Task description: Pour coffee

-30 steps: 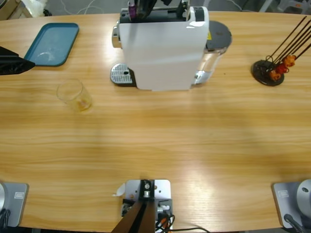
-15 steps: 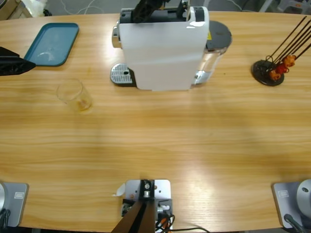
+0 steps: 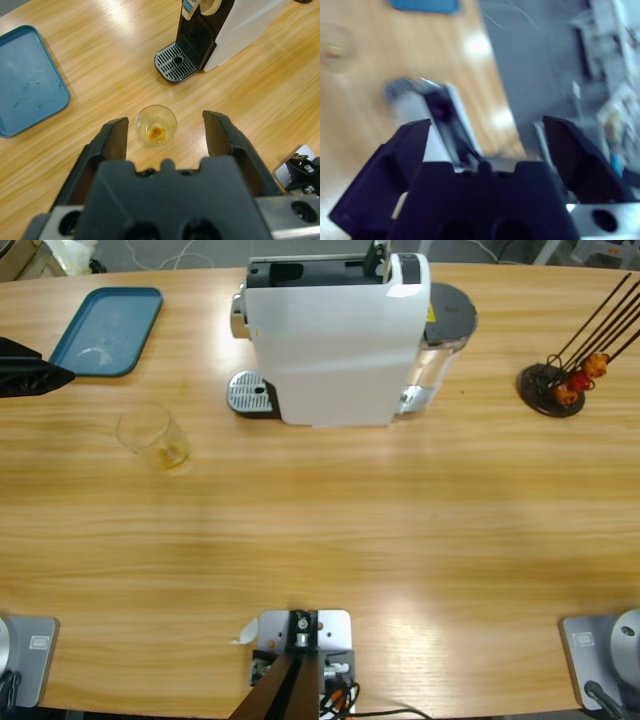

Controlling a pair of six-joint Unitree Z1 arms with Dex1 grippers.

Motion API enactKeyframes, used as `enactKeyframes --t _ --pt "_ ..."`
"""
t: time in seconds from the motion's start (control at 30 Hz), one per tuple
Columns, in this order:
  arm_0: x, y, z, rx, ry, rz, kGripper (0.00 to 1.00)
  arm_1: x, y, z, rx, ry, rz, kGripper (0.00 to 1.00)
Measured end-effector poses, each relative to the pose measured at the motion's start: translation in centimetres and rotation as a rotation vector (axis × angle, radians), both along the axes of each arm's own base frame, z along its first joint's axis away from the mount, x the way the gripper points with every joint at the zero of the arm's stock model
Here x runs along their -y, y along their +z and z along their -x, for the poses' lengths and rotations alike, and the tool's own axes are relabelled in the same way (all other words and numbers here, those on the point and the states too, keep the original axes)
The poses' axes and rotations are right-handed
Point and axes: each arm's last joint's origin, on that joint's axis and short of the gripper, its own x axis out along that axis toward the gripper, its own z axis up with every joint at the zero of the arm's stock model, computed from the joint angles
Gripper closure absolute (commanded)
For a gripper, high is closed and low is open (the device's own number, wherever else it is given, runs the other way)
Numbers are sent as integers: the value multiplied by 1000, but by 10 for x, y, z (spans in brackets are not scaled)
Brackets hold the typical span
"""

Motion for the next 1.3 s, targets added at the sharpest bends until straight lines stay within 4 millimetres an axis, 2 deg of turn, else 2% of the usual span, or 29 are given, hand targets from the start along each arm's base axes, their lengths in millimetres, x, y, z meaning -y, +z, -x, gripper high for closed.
enactKeyframes --t 0.03,0.07,0.13,0.23,0.3,0.43,0.53,0.77,0.97,1.1,1.13,1.2,1.27,1.3 --pt "0 0 0 -1 -2 0 358 13 8 4 33 -64 4 674" --pt "1 -1 1 -2 -5 -1 358 25 16 9 68 -120 6 809" --pt "1 -1 1 -3 -10 -1 358 51 29 21 127 -192 13 1000" --pt "2 -1 1 -3 -13 -1 358 79 39 33 167 -321 -51 1000" --pt "2 -1 1 -3 -14 -1 358 93 36 40 172 -389 -105 1000" --pt "2 -1 2 -4 -15 -2 358 121 23 49 135 -464 -324 1000" --pt "2 -1 2 -4 -16 -2 358 135 22 58 64 -451 -426 1000" --pt "2 -1 2 -3 -16 -1 358 121 14 53 18 -390 -513 1000" --pt "3 -1 3 -12 -37 13 326 94 -21 34 87 -413 -651 1000" --pt "3 -1 3 -13 -39 15 311 75 -44 18 134 -448 -559 1000" --pt "3 -1 3 -13 -39 15 209 69 -51 13 141 -459 -528 1000" --pt "4 -1 3 -13 -39 15 69 58 -65 4 156 -485 -468 1000" --pt "4 -1 3 -13 -39 15 5 48 -76 -4 173 -509 -419 1000" --pt "4 -1 2 -14 -39 14 4 43 -79 -8 183 -520 -398 1000"
